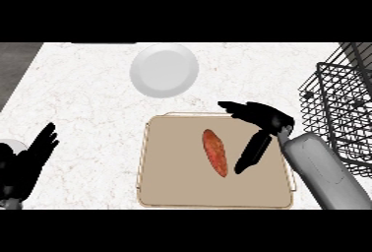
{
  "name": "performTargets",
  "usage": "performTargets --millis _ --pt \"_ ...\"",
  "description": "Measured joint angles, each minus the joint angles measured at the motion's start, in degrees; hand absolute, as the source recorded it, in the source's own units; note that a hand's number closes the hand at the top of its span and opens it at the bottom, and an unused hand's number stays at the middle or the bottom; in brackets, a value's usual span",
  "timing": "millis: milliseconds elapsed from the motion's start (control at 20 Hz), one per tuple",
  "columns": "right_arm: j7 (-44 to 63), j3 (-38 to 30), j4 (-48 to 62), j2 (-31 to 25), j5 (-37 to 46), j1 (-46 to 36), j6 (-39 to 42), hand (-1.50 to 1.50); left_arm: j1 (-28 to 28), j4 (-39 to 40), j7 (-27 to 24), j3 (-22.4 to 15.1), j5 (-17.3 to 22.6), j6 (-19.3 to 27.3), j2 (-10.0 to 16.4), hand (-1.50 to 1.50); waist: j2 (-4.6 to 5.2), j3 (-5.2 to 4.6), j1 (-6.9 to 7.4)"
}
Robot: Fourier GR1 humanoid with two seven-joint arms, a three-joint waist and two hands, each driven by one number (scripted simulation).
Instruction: Pick the sweet potato from the tray and place it in the tiered basket
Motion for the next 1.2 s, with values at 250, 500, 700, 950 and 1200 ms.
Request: performTargets --millis 250,500,700,950,1200 --pt "2.3 -1.9 2.4 -0.8 2.4 -0.8 3.4 -1.5 1.1 -2.4 1.7 0.5 -1.1 -0.3 -0.9 0.0 0.02 0.01 0.05" --pt "2.6 -5.1 3.7 0.0 4.4 0.5 6.0 -1.5 1.2 -2.4 1.5 2.2 -2.3 -1.7 -2.0 0.0 0.04 0.02 -0.04" --pt "1.7 -7.1 4.1 0.7 5.5 2.1 8.5 -1.5 0.1 -0.5 0.5 2.9 -4.2 -2.2 -3.5 0.0 0.04 0.01 -0.11" --pt "0.3 -8.4 4.7 3.4 8.5 3.7 9.5 -1.5 -0.4 0.1 0.7 4.4 -5.5 -3.4 -4.6 0.0 0.05 0.02 -0.11" --pt "-0.6 -9.5 4.0 6.0 11.5 5.3 9.2 -1.5 0.2 -1.7 2.0 5.5 -6.8 -4.2 -5.6 0.0 0.03 0.02 -0.09"
